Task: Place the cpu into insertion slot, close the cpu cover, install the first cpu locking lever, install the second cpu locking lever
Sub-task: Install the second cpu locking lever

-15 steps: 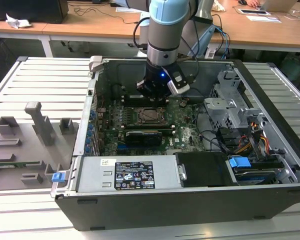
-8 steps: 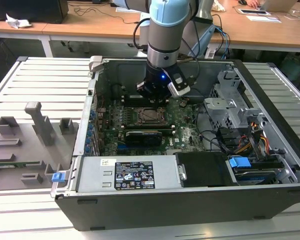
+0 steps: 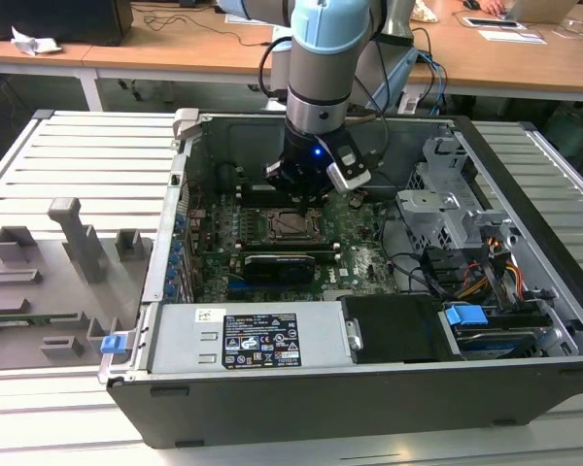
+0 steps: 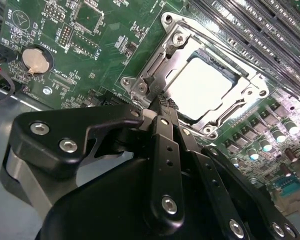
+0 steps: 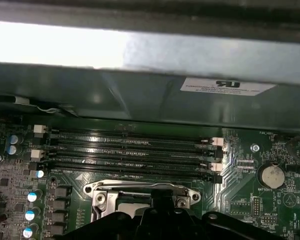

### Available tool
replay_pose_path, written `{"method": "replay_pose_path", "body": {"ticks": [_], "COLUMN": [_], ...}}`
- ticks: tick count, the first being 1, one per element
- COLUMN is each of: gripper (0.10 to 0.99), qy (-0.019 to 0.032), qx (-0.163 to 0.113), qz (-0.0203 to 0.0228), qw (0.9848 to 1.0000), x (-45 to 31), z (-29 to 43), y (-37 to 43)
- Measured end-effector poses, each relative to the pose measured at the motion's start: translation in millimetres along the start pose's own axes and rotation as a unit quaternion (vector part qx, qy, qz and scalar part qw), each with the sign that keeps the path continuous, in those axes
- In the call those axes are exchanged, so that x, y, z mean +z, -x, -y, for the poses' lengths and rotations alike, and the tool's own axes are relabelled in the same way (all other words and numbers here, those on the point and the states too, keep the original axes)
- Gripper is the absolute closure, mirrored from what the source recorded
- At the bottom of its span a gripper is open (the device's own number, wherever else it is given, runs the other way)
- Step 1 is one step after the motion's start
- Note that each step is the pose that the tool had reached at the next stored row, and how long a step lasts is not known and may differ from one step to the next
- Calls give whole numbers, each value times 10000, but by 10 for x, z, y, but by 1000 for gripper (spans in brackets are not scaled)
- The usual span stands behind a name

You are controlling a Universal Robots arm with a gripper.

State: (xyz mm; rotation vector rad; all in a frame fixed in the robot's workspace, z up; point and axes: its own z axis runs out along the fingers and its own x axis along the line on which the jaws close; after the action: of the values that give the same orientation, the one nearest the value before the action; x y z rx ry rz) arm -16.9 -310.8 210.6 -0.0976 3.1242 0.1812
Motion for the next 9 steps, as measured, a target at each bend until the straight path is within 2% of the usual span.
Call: {"method": "replay_pose_path", "body": {"ticks": [2, 4, 9], "gripper": [980, 980, 980], "qy": [0, 1, 0], "qx": [0, -1, -1], "qz": [0, 1, 0], "qw": [10000, 10000, 10000], "x": [-17, -77, -91], "z": [-1, -3, 109], "y": [1, 2, -6]}}
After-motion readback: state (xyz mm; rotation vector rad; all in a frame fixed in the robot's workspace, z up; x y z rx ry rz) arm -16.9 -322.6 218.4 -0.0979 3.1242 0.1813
